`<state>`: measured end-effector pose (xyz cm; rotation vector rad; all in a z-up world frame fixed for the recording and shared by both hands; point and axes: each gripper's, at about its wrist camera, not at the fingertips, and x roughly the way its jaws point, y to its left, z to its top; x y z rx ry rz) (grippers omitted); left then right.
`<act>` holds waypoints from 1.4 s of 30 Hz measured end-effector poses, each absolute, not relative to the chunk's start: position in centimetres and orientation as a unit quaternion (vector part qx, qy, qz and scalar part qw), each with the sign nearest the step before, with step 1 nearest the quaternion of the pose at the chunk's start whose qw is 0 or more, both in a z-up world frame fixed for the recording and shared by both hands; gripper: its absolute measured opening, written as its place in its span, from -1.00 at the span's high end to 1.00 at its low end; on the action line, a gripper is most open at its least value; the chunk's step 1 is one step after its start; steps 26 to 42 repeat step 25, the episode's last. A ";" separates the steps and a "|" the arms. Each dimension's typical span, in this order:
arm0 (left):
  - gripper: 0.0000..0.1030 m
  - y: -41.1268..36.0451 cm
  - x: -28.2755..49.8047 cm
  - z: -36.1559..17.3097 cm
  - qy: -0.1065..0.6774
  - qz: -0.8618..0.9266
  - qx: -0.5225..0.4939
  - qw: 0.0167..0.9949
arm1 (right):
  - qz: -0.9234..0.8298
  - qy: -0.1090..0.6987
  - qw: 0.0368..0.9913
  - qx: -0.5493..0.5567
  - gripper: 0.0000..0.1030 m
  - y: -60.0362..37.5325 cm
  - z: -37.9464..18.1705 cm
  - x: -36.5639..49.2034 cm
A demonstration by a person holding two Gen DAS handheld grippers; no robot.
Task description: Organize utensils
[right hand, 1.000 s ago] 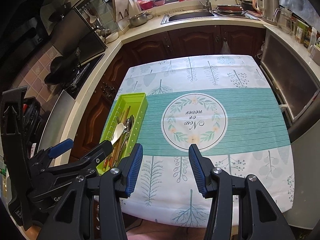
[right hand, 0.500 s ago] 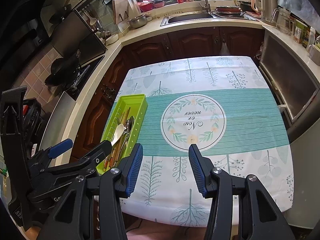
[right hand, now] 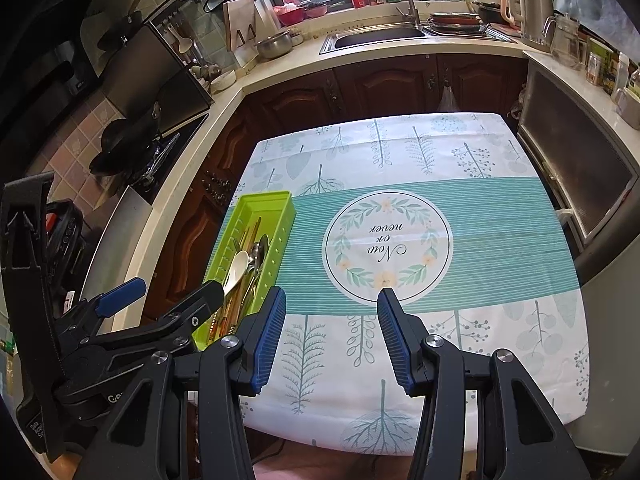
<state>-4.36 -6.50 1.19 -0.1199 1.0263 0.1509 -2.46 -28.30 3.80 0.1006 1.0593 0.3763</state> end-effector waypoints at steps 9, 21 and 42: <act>-0.98 -6.4 -4.3 1.1 0.490 0.072 -0.057 0.867 | 0.179 0.502 0.845 0.048 0.06 -28.3 3.8 -2.4; -0.98 -6.5 -4.3 1.0 0.492 0.072 -0.057 0.866 | 0.180 0.503 0.844 0.048 0.05 -28.4 3.8 -2.3; -0.98 -6.0 -3.8 0.7 0.497 0.067 -0.057 0.864 | 0.175 0.506 0.843 0.051 0.05 -27.8 3.7 -2.2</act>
